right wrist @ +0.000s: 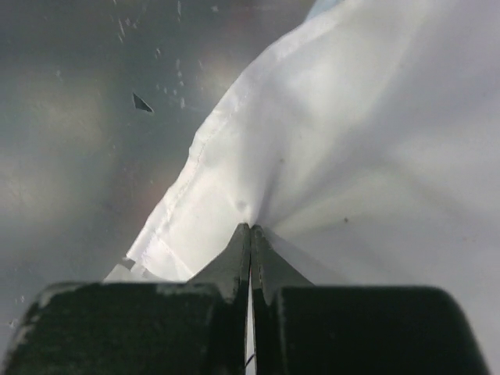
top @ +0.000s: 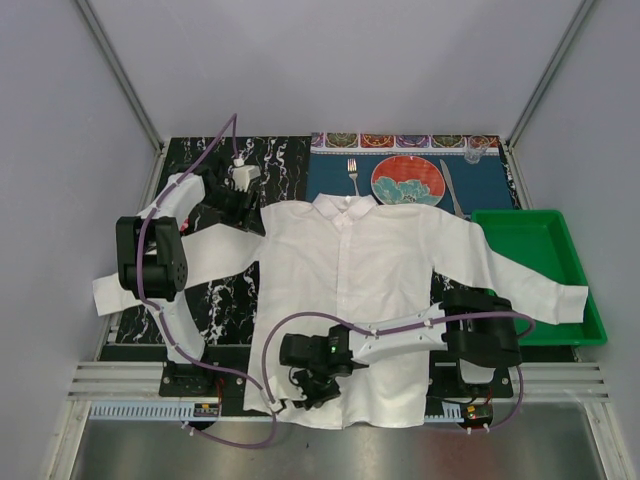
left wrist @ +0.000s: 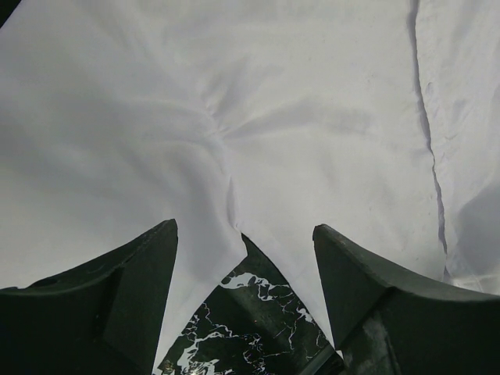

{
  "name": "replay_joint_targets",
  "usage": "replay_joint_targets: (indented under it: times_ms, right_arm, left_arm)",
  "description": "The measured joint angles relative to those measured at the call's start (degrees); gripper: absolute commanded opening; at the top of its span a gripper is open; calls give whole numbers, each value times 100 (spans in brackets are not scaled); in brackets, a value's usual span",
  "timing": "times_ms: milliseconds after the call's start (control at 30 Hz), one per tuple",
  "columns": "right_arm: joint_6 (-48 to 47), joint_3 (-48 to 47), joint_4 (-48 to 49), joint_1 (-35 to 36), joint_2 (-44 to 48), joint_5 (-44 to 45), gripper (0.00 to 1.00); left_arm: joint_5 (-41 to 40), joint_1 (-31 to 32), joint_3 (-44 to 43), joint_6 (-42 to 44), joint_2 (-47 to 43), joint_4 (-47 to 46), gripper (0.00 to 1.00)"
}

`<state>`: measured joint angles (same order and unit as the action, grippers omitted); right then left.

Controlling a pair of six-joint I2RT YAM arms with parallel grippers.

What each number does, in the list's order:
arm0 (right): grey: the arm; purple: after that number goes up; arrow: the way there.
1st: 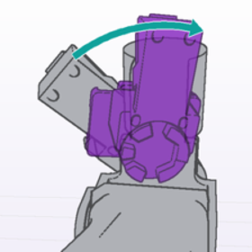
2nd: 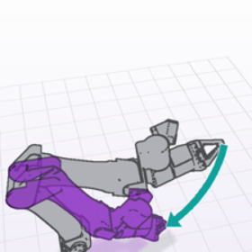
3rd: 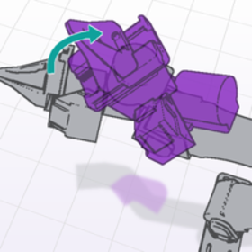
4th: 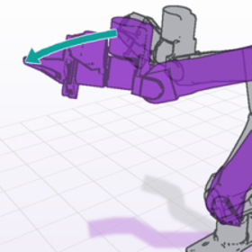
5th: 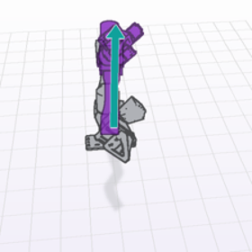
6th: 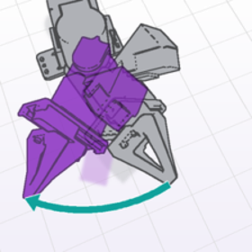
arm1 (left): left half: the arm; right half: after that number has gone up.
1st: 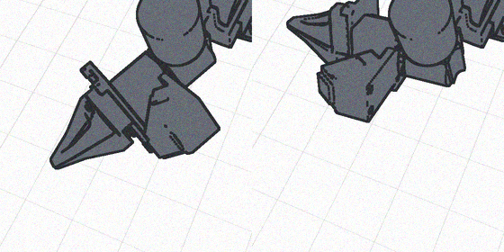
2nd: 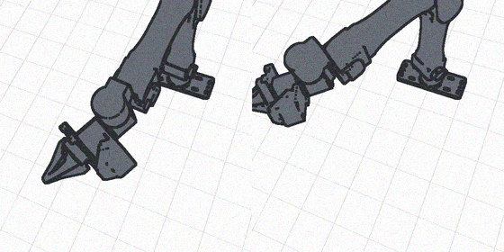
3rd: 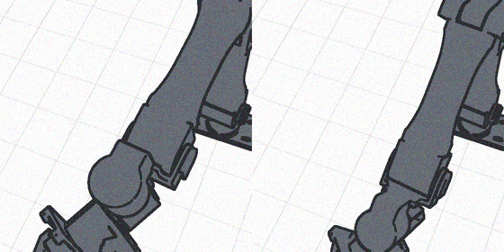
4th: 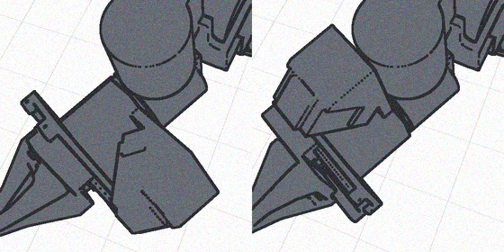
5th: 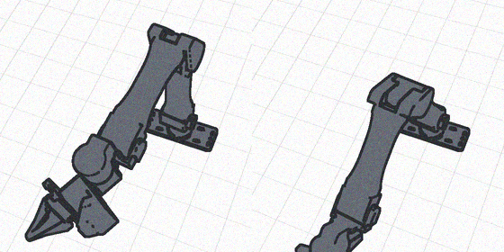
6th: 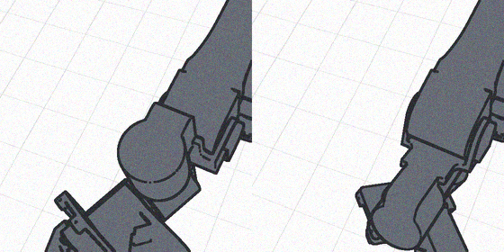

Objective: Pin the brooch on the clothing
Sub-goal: Flatten out the clothes at the center of the board.

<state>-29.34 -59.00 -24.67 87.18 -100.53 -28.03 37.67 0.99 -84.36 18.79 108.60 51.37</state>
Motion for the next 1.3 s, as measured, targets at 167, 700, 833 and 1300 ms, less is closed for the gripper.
replay_joint_targets:
  times_ms: [167,700,833,1300]
  right_arm:
    - [11,20,-83,-2,20,-15,56]
    - [199,-568,-1110,-1593,1617,634,100]
    - [214,-846,-1296,-2651,2240,942,100]
    - [1401,-1582,-1314,-5344,2533,1436,100]
  left_arm:
    - [-2,0,61,50,0,9,73]
    - [-31,0,828,446,-1224,-63,91]
    - [-332,-4,881,343,-2100,-356,99]
    - [-1770,-63,820,-673,-3630,-1270,99]
